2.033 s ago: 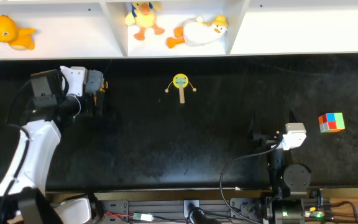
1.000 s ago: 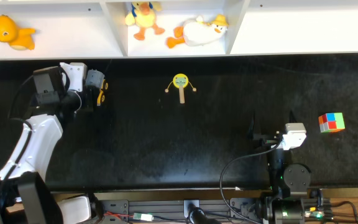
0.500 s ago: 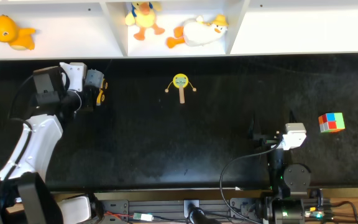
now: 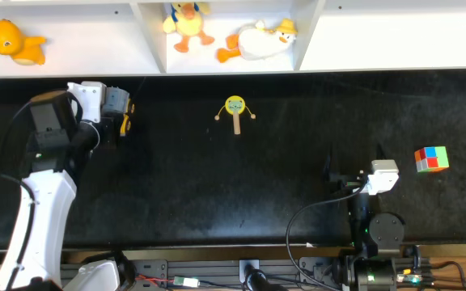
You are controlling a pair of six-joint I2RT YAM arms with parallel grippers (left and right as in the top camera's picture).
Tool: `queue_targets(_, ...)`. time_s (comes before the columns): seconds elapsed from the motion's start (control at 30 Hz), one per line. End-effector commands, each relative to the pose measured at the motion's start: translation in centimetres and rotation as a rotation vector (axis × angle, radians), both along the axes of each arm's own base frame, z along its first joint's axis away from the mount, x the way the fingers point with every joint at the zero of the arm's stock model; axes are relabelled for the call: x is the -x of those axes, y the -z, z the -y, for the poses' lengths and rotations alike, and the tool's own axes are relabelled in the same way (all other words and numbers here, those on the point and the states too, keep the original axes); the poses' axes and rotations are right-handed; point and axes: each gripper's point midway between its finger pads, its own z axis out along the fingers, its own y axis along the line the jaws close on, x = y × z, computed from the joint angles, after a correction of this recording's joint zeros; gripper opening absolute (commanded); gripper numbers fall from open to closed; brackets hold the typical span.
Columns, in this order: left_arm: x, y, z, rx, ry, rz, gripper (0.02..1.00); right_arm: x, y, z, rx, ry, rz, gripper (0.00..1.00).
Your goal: Store Toys
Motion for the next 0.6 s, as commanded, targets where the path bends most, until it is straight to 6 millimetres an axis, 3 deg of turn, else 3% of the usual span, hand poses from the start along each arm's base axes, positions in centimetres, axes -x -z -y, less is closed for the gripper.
queue_targets(0.03, -0.4, -1.6, 0.0, 0.01, -0.023, 0.062, 0.393, 0.0, 0.3, 0.0, -0.004, -0.001, 0.002, 0.993)
queue_targets(0.27, -2.7, -4.0, -0.4, 0.041, -0.063, 0.113, 0.382, 0.0, 0.3, 0.0, -0.004, 0.0, 0.002, 0.993)
queue_targets(0.6, -6.5, -5.8, -0.7, 0.103, -0.1, 0.134, 0.369, 0.0, 0.3, 0.0, -0.004, 0.0, 0.002, 0.996)
